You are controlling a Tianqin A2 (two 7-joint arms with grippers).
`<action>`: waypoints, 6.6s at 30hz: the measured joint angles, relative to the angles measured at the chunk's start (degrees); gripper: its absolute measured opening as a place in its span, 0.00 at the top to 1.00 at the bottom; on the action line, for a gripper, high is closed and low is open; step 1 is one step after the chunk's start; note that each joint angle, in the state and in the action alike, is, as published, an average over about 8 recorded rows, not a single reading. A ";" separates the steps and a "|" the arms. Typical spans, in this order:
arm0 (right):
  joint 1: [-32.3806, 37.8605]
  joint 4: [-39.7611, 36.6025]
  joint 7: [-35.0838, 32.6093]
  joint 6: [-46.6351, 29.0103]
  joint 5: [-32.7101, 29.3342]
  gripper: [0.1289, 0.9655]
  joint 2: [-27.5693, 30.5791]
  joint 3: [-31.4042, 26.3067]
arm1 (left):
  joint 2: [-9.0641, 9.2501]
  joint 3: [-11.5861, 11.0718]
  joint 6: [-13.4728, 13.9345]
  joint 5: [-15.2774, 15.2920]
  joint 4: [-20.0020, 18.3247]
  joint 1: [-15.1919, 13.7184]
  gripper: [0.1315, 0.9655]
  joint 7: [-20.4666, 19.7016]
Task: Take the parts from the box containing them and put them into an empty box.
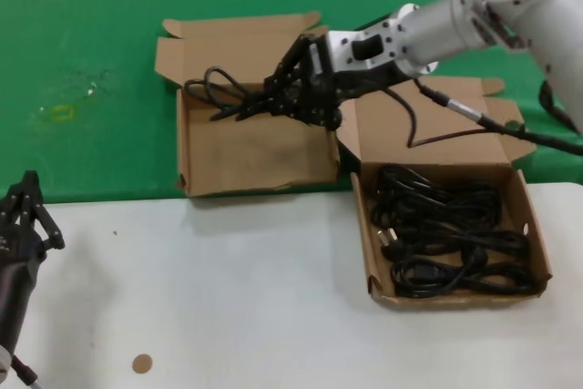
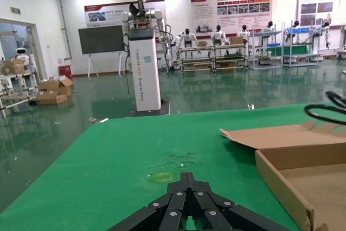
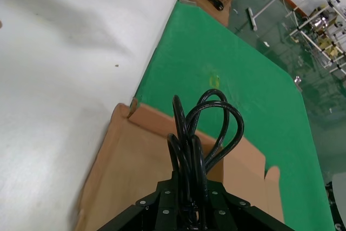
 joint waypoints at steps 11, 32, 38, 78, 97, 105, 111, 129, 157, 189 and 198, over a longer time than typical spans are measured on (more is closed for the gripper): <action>2.84 -11.07 -6.30 3.03 0.34 0.90 -4.54 1.02 | 0.00 0.00 0.00 0.00 0.00 0.00 0.99 0.00; 4.16 -14.94 -8.83 4.63 -0.30 0.76 -5.91 1.99 | 0.00 0.00 0.00 0.00 0.00 0.00 0.99 0.00; 3.64 -12.79 -7.93 4.50 -0.34 0.62 -5.38 2.14 | 0.00 0.00 0.00 0.00 0.00 0.00 0.99 0.00; -21.73 12.98 4.80 21.83 7.32 0.01 -1.38 11.30 | 0.00 0.00 0.00 -0.01 0.00 0.00 0.66 0.00; -42.11 32.09 14.25 36.39 13.65 0.00 1.30 18.81 | 0.00 0.00 0.00 -0.01 0.00 0.00 0.23 0.03; -50.76 40.19 18.22 42.53 16.33 0.00 2.44 22.00 | 0.00 0.00 0.00 -0.01 0.00 0.00 0.07 0.01; -57.22 46.21 21.19 47.14 18.32 0.00 3.30 24.37 | 0.00 0.00 0.00 -0.01 0.00 0.00 0.03 0.01; -74.30 62.22 29.14 59.31 23.62 0.00 5.54 30.67 | 0.00 0.00 0.00 -0.02 0.00 0.00 0.00 0.01; -74.84 62.73 29.41 59.73 23.79 0.00 5.62 30.87 | 0.00 0.00 0.00 -0.02 0.00 0.00 0.00 0.02; -74.84 62.73 29.41 59.73 23.79 0.00 5.62 30.87 | 0.00 0.00 0.00 -0.02 0.00 0.00 0.00 0.04; -74.84 62.73 29.41 59.73 23.79 0.00 5.62 30.87 | 0.00 0.00 0.00 -0.02 0.00 0.00 0.00 0.03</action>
